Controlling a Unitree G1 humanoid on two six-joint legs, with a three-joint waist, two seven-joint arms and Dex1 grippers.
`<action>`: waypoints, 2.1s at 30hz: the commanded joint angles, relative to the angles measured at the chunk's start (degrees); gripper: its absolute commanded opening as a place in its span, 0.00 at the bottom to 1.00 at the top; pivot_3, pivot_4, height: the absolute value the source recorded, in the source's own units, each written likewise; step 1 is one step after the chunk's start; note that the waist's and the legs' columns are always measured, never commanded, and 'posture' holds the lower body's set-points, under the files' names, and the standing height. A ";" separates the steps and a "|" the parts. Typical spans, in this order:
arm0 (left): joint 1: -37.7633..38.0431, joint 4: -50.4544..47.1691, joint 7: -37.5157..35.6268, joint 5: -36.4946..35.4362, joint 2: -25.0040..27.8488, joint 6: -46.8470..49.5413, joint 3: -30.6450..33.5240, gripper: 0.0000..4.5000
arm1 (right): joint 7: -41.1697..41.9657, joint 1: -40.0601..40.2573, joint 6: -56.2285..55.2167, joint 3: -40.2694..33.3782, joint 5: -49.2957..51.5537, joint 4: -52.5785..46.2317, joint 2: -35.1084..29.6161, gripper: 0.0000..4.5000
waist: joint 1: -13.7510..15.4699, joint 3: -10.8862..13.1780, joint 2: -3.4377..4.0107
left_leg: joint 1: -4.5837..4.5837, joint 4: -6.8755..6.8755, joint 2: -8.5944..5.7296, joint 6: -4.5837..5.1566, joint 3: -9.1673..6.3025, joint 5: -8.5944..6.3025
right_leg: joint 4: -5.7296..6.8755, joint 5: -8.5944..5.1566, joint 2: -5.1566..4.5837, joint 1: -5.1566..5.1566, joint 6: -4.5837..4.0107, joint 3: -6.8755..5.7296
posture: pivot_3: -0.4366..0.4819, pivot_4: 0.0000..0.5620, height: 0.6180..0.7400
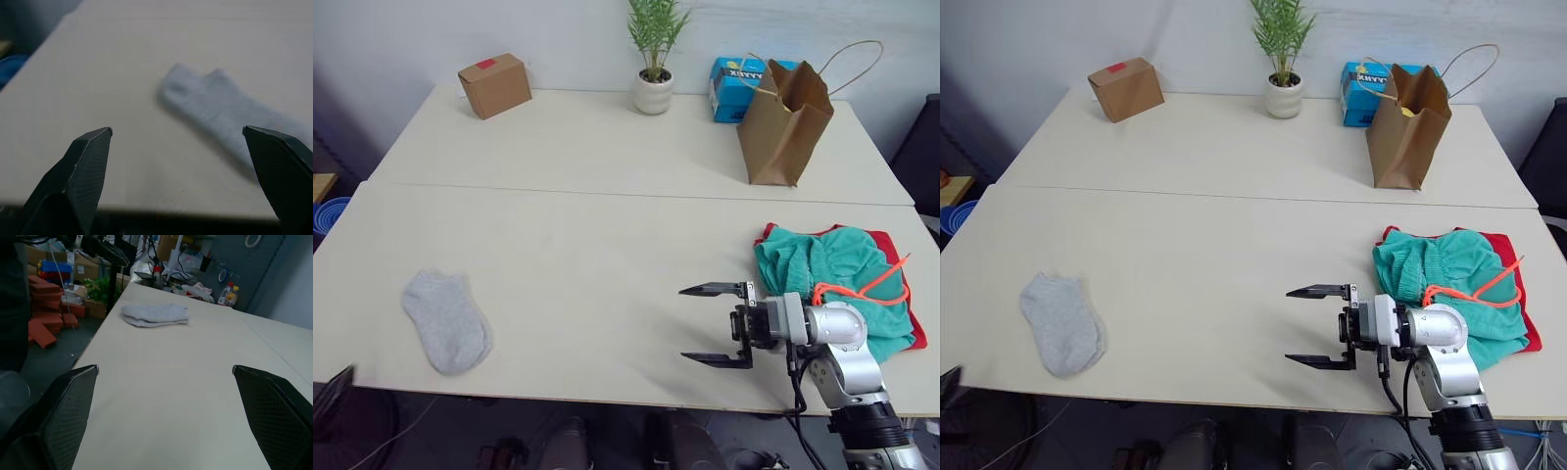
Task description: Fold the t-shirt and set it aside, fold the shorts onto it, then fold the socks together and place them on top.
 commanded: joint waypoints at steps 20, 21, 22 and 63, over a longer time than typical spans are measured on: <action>-7.81 -8.38 28.77 -34.12 23.04 53.80 -6.53 1.00 | -2.87 1.08 3.45 -0.16 2.21 -4.66 -5.17 0.99 | -0.74 -0.05 0.07 | 0.07 -0.11 0.10 -0.18 -0.31 -0.17 | -0.10 -0.19 0.01 0.22 -0.30 -0.27 | 0.48 0.27 1.00; -9.57 -7.80 29.44 -34.12 23.01 54.36 -8.30 1.00 | -2.82 1.00 3.19 -0.18 1.96 -4.53 -5.30 0.99 | -0.72 -0.05 0.07 | 0.08 -0.09 0.09 -0.18 -0.30 -0.17 | -0.09 -0.19 0.00 0.24 -0.29 -0.27 | 0.48 0.27 1.00; -11.12 -7.30 30.08 -34.01 22.98 54.79 -9.91 1.00 | -2.84 0.85 3.05 -0.25 1.84 -4.42 -5.39 0.99 | -0.66 -0.05 0.07 | 0.09 -0.04 0.09 -0.19 -0.30 -0.17 | -0.08 -0.19 0.00 0.26 -0.29 -0.27 | 0.48 0.27 1.00; -63.56 -0.19 12.89 -9.02 1.67 46.99 -71.02 0.01 | -15.22 18.56 7.01 -15.36 1.64 -16.41 -15.41 1.00 | 1.93 -0.13 0.54 | 0.03 0.03 -0.14 -0.48 -0.29 0.22 | -0.16 -0.05 0.07 0.39 0.12 -0.20 | 0.48 0.27 1.00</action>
